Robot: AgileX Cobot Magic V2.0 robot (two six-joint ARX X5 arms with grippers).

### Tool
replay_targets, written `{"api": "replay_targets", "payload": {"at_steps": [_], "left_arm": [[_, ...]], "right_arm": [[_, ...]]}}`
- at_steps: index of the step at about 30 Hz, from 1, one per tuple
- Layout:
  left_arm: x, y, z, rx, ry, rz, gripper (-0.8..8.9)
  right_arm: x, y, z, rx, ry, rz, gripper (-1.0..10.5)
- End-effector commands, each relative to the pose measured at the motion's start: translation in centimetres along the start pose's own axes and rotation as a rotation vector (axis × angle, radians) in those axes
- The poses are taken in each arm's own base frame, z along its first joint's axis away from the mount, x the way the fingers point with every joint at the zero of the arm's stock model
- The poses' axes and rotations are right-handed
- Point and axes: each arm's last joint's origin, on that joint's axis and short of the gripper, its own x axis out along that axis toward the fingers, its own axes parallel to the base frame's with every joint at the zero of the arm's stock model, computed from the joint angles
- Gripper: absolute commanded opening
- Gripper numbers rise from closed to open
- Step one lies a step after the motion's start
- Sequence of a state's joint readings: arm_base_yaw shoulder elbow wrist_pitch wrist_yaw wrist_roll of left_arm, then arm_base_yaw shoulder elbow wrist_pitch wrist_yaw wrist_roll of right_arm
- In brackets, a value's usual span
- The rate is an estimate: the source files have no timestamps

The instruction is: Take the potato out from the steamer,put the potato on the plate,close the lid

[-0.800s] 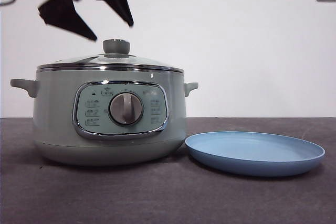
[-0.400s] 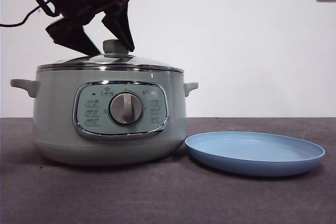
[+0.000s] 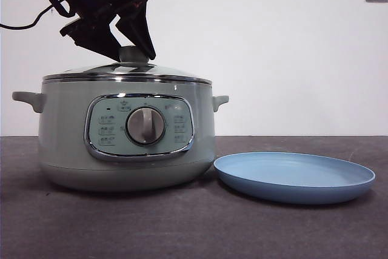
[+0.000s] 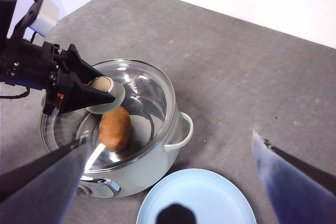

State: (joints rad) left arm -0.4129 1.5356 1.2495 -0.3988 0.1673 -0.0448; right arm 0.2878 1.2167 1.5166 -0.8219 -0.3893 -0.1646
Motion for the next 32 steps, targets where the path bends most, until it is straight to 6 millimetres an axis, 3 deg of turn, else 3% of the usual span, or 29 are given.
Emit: {"api": "replay_targets", "payload": {"at_steps": [1,8,19,25,32], "left_arm": [[0.0,0.0,0.6,-0.002,-0.001,0.007,-0.08],[-3.0,-0.7,4.4,0.016,-0.071,0.002,-0.08],[-12.1,-2.5,10.8,0.146,-0.241,0.008,-0.08],[-18.3,-3.4,11.1,0.2,-0.363,0.026,-0.08],[-26.3,-3.9,9.1,0.21,-0.517,0.096,-0.08]], "right_arm": [[-0.1,0.0,0.2,0.007,-0.008,-0.002,5.9],[-0.1,0.1,0.2,0.006,-0.009,-0.002,5.9],[-0.1,0.0,1.0,0.033,-0.087,0.001,5.9],[0.4,0.1,1.6,0.059,-0.128,0.077,6.0],[3.3,1.4,2.8,0.038,-0.089,0.163,6.0]]}}
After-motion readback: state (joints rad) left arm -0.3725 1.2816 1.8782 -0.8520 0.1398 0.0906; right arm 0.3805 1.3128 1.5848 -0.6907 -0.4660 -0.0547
